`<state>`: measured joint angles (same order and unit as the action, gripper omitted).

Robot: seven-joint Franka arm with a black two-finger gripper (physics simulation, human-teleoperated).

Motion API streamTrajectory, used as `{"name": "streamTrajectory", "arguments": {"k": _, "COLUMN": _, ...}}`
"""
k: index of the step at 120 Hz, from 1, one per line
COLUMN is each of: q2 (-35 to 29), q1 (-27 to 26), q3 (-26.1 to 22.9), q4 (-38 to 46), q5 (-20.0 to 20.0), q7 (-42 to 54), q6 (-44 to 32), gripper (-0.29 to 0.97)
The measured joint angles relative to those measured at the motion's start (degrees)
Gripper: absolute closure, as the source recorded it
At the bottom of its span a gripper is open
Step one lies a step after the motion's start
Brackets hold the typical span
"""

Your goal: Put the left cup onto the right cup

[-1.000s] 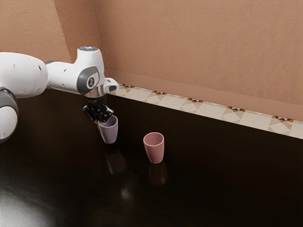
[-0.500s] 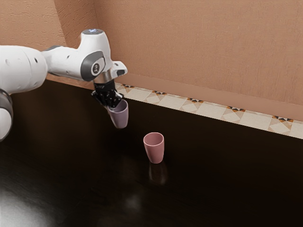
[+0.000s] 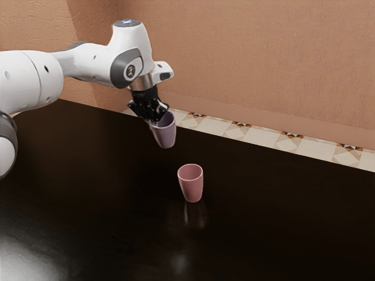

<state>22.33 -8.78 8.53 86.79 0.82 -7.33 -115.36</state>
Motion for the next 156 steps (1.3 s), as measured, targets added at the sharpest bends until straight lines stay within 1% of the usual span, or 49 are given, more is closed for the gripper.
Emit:
{"name": "streamTrajectory", "arguments": {"k": 57, "q2": -0.02, "q1": -0.15, "q3": -5.9, "q4": -0.21, "q5": -0.26, "q7": -3.64, "q6": 0.3, "gripper": 0.79}}
{"name": "streamTrajectory", "arguments": {"k": 83, "q2": 0.02, "q1": -0.18, "q3": -7.59, "q4": -0.22, "q5": -0.53, "q7": -5.48, "q6": 0.31, "gripper": 0.79}}
{"name": "streamTrajectory", "arguments": {"k": 116, "q2": -1.12, "q1": -0.66, "q3": -7.92, "q4": 1.33, "q5": -0.99, "q7": -7.65, "q6": 0.24, "gripper": 0.79}}
{"name": "streamTrajectory", "arguments": {"k": 156, "q2": -6.15, "q1": -1.37, "q3": -7.92, "q4": 8.16, "q5": -1.02, "q7": -10.25, "q6": -0.23, "gripper": 0.79}}
